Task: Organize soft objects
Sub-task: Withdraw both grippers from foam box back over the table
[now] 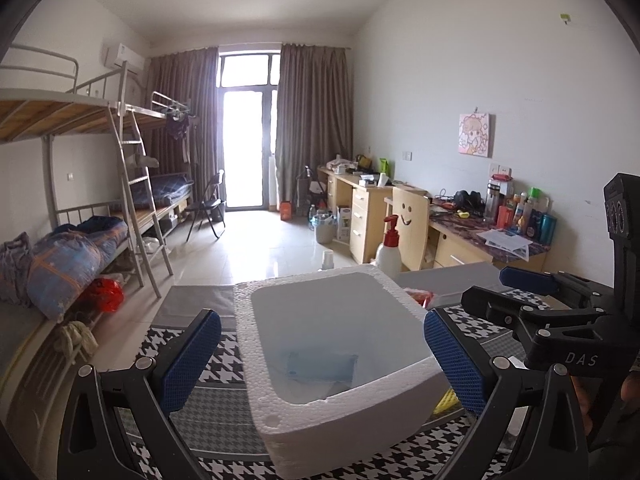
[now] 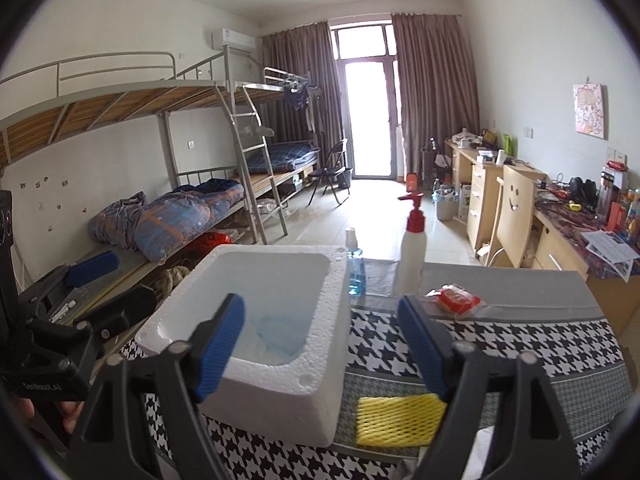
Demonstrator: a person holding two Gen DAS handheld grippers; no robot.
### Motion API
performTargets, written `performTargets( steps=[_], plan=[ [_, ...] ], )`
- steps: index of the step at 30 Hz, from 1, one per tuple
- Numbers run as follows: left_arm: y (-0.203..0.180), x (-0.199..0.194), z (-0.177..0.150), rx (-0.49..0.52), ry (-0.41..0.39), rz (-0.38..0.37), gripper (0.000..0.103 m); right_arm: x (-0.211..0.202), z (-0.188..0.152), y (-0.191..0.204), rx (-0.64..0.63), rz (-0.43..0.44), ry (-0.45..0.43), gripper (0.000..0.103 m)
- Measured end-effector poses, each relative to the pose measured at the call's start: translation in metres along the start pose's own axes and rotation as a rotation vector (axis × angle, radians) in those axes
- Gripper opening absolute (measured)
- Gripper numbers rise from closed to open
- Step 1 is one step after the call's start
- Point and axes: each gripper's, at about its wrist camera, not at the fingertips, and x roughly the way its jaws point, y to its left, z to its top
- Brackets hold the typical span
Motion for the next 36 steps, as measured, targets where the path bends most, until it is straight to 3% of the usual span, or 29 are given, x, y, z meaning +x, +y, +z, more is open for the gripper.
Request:
performTargets(
  steps=[7, 13, 36],
  plan=[
    [-0.008, 0.001, 0.002, 0.014, 0.003, -0.037, 0.102, -0.008, -0.005, -0.009, 0.016, -0.033, -0.002, 0.086],
    [-0.012, 0.0, 0.001, 0.019, 0.009, -0.054, 0.102, -0.018, -0.009, -0.016, 0.037, -0.061, -0.024, 0.093],
    [-0.047, 0.003, 0.006, 0.063, -0.005, -0.161, 0.102, -0.055, -0.026, -0.051, 0.099, -0.165, -0.062, 0.093]
  ],
)
